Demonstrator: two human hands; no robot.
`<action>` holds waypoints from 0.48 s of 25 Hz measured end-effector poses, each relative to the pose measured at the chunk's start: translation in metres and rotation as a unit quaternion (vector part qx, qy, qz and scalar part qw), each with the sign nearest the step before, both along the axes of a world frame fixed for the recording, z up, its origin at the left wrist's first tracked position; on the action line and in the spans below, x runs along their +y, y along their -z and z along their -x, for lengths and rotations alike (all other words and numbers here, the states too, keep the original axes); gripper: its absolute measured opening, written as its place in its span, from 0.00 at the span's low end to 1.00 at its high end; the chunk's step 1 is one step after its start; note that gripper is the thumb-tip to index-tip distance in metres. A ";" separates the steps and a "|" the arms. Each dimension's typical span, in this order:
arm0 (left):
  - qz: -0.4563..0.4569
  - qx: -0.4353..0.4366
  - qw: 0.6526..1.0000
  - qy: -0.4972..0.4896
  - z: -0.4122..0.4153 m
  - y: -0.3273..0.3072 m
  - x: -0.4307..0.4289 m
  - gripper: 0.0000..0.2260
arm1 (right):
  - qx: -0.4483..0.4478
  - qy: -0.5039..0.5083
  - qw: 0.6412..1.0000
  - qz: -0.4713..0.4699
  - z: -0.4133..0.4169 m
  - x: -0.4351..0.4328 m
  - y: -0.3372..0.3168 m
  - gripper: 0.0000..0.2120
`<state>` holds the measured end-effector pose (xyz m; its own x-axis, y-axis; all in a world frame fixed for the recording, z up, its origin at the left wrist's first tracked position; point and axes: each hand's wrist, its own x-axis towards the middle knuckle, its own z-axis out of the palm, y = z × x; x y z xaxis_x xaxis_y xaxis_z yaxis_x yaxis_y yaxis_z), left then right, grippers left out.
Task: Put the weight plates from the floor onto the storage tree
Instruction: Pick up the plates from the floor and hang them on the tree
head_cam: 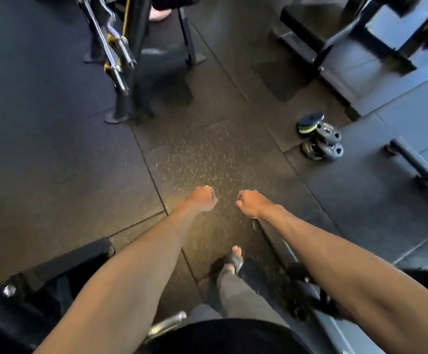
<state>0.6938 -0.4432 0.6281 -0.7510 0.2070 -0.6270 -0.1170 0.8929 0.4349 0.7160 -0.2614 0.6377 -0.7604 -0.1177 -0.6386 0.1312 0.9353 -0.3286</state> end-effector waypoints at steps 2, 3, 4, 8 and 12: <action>-0.016 0.013 1.000 0.012 0.068 -0.017 0.019 0.10 | 0.019 0.015 1.000 0.006 0.064 0.019 -0.014 0.14; -0.024 0.023 0.999 0.013 0.100 -0.023 0.028 0.09 | 0.027 0.024 0.999 0.006 0.093 0.027 -0.022 0.14; -0.034 0.029 0.999 0.014 0.129 -0.028 0.036 0.08 | 0.031 0.035 0.999 0.005 0.120 0.035 -0.027 0.14; -0.042 0.030 0.997 0.054 0.244 -0.037 0.073 0.08 | 0.030 0.068 0.997 0.003 0.222 0.061 -0.032 0.13; -0.036 0.018 0.993 0.111 0.368 -0.034 0.104 0.08 | 0.019 0.120 0.993 -0.004 0.324 0.088 -0.031 0.13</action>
<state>0.3257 -0.3387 0.6621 -0.7040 0.4124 -0.5782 0.0959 0.8618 0.4981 0.3918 -0.1729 0.6691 -0.7896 0.0747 -0.6090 0.3385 0.8809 -0.3308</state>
